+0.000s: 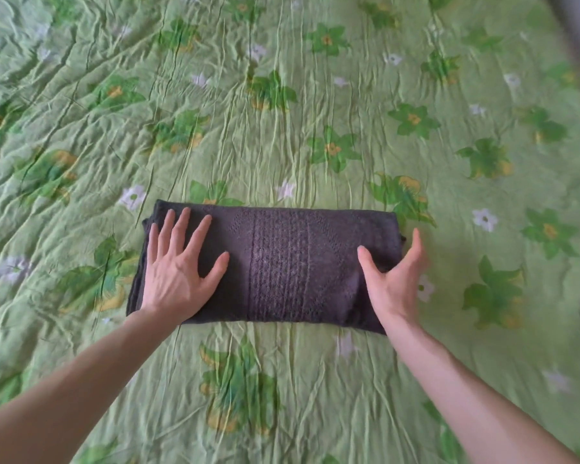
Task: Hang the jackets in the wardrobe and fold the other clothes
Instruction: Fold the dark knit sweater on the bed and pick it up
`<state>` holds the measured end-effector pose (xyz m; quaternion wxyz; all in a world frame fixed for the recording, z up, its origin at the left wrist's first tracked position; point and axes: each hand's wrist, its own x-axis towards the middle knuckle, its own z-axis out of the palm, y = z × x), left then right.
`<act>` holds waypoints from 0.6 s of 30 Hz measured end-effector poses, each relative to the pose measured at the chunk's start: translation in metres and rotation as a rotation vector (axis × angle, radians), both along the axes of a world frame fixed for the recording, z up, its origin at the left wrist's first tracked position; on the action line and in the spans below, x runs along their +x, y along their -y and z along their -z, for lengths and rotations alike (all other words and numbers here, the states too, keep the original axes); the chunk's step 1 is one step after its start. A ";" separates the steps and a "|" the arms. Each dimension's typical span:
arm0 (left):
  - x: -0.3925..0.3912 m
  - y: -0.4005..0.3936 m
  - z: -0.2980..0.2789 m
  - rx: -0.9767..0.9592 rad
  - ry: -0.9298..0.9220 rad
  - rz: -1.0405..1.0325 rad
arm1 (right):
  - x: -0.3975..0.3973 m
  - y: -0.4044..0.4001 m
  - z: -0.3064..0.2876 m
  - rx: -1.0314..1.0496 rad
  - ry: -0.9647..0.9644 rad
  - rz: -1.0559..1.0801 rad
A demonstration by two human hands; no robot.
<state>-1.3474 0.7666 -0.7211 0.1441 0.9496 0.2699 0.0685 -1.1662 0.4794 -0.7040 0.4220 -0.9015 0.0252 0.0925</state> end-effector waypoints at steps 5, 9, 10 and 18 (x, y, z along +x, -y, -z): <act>0.003 0.069 -0.010 -0.013 0.036 0.310 | 0.019 0.009 -0.025 0.233 -0.493 0.231; 0.006 0.091 0.008 0.097 -0.131 0.383 | 0.016 0.006 -0.042 0.151 -0.451 0.088; 0.006 0.091 0.008 0.101 -0.162 0.371 | 0.012 0.005 -0.050 0.075 -0.401 0.043; 0.011 0.080 -0.065 -0.712 0.244 0.128 | -0.064 -0.066 -0.148 -0.185 0.055 -0.275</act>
